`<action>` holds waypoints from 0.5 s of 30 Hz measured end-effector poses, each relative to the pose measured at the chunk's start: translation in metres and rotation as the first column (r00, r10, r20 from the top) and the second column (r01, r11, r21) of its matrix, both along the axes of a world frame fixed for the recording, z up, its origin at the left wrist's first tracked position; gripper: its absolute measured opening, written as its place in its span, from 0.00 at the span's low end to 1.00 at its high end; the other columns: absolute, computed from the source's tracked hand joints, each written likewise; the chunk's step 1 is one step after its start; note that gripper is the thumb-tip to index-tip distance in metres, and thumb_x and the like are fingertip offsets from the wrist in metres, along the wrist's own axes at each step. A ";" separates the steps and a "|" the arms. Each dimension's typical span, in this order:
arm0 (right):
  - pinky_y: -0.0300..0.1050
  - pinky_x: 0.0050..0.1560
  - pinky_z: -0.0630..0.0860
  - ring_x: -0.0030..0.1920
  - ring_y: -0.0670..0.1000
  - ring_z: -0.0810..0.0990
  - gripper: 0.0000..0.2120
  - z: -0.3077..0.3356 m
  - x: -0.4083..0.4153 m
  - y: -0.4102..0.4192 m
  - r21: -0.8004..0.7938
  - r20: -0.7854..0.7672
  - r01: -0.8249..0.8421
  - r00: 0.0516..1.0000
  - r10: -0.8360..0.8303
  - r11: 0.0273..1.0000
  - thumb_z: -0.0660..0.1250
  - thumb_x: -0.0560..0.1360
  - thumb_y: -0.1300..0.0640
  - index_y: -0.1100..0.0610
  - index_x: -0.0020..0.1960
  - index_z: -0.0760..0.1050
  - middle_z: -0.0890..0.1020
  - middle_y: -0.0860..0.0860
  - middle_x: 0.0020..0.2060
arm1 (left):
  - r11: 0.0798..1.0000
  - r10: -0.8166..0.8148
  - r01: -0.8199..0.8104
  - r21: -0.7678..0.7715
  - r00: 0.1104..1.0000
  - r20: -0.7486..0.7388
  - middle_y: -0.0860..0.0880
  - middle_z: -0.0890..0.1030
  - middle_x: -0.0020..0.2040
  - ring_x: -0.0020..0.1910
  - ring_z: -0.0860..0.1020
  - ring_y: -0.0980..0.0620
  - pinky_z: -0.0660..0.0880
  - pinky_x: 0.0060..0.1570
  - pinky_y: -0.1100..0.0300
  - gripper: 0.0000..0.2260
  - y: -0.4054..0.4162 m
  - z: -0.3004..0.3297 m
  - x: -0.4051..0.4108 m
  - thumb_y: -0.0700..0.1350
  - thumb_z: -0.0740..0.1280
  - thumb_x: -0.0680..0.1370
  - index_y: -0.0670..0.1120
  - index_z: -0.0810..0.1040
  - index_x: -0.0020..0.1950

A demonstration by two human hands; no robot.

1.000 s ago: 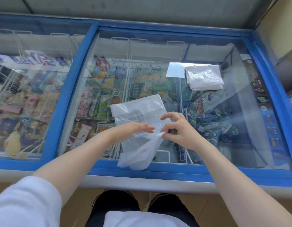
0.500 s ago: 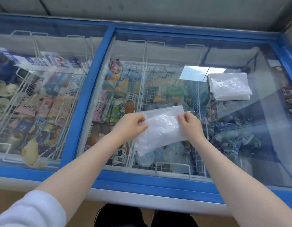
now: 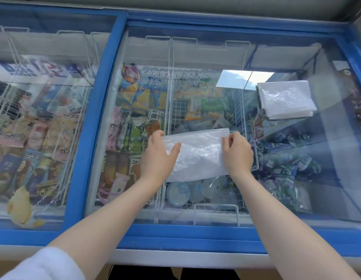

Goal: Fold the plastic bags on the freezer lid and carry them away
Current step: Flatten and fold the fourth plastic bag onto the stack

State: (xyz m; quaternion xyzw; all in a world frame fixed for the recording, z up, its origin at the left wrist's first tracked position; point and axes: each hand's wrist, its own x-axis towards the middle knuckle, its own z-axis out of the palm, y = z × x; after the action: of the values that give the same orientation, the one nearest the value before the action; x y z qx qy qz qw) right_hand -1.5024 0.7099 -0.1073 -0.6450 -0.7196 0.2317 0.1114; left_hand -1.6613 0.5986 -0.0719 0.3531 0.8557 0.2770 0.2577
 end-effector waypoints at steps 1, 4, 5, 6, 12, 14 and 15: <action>0.44 0.37 0.62 0.38 0.54 0.71 0.11 0.000 -0.001 0.000 0.002 0.012 0.000 1.000 0.000 1.000 0.57 0.80 0.53 0.60 0.46 0.70 0.75 0.53 0.41 | 0.997 0.077 -0.080 0.022 0.992 0.100 0.47 0.68 0.66 0.62 0.70 0.48 0.67 0.52 0.59 0.28 0.000 0.002 0.005 0.53 0.65 0.76 0.44 0.60 0.70; 0.44 0.37 0.62 0.38 0.53 0.70 0.11 0.001 0.000 -0.001 0.009 0.028 -0.007 1.000 0.006 1.000 0.56 0.80 0.54 0.61 0.48 0.71 0.76 0.55 0.43 | 0.948 0.286 -0.317 -0.015 0.832 0.476 0.51 0.72 0.60 0.55 0.73 0.52 0.71 0.52 0.58 0.32 0.002 0.000 0.009 0.53 0.72 0.71 0.46 0.62 0.69; 0.44 0.37 0.62 0.38 0.53 0.70 0.12 0.000 0.001 -0.001 0.013 0.032 -0.011 0.999 0.010 1.000 0.56 0.81 0.54 0.62 0.49 0.71 0.77 0.56 0.44 | 0.933 0.312 -0.357 -0.040 0.751 0.581 0.51 0.75 0.59 0.54 0.76 0.52 0.74 0.53 0.55 0.32 0.000 -0.003 0.007 0.53 0.74 0.69 0.46 0.65 0.67; 0.44 0.37 0.62 0.38 0.53 0.70 0.12 0.000 0.001 -0.001 0.017 0.035 -0.014 0.999 0.013 1.000 0.55 0.81 0.54 0.63 0.49 0.71 0.77 0.57 0.45 | 0.937 0.294 -0.346 -0.049 0.706 0.644 0.50 0.77 0.58 0.53 0.78 0.51 0.76 0.53 0.51 0.31 -0.003 -0.007 0.006 0.53 0.76 0.67 0.46 0.68 0.65; 0.46 0.36 0.63 0.41 0.59 0.75 0.14 0.000 0.002 -0.005 0.068 0.120 -0.100 0.989 0.091 0.993 0.51 0.82 0.53 0.62 0.52 0.69 0.76 0.57 0.48 | 0.992 0.120 -0.128 0.019 0.961 0.251 0.46 0.79 0.54 0.52 0.78 0.47 0.76 0.49 0.51 0.14 -0.020 -0.017 0.014 0.44 0.66 0.77 0.44 0.69 0.60; 0.47 0.35 0.64 0.42 0.61 0.76 0.14 0.000 0.003 -0.006 0.076 0.132 -0.123 0.985 0.113 0.989 0.51 0.82 0.53 0.62 0.53 0.69 0.75 0.57 0.49 | 0.997 0.039 -0.039 -0.060 0.999 -0.002 0.42 0.79 0.55 0.52 0.77 0.42 0.73 0.44 0.53 0.19 -0.023 -0.020 0.017 0.47 0.62 0.79 0.42 0.64 0.67; 0.47 0.36 0.65 0.43 0.61 0.76 0.14 -0.001 0.003 -0.005 0.074 0.142 -0.126 0.983 0.115 0.989 0.51 0.82 0.52 0.62 0.53 0.69 0.75 0.57 0.49 | 0.994 0.005 -0.014 -0.109 0.997 -0.078 0.40 0.79 0.55 0.51 0.78 0.41 0.73 0.42 0.53 0.22 -0.024 -0.020 0.016 0.49 0.61 0.79 0.43 0.61 0.69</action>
State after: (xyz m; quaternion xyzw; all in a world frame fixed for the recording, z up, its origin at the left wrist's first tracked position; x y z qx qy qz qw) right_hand -1.4999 0.7046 -0.1080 -0.6095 -0.7723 0.1633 0.0741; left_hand -1.6452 0.5748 -0.0918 0.3448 0.8806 0.2172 0.2417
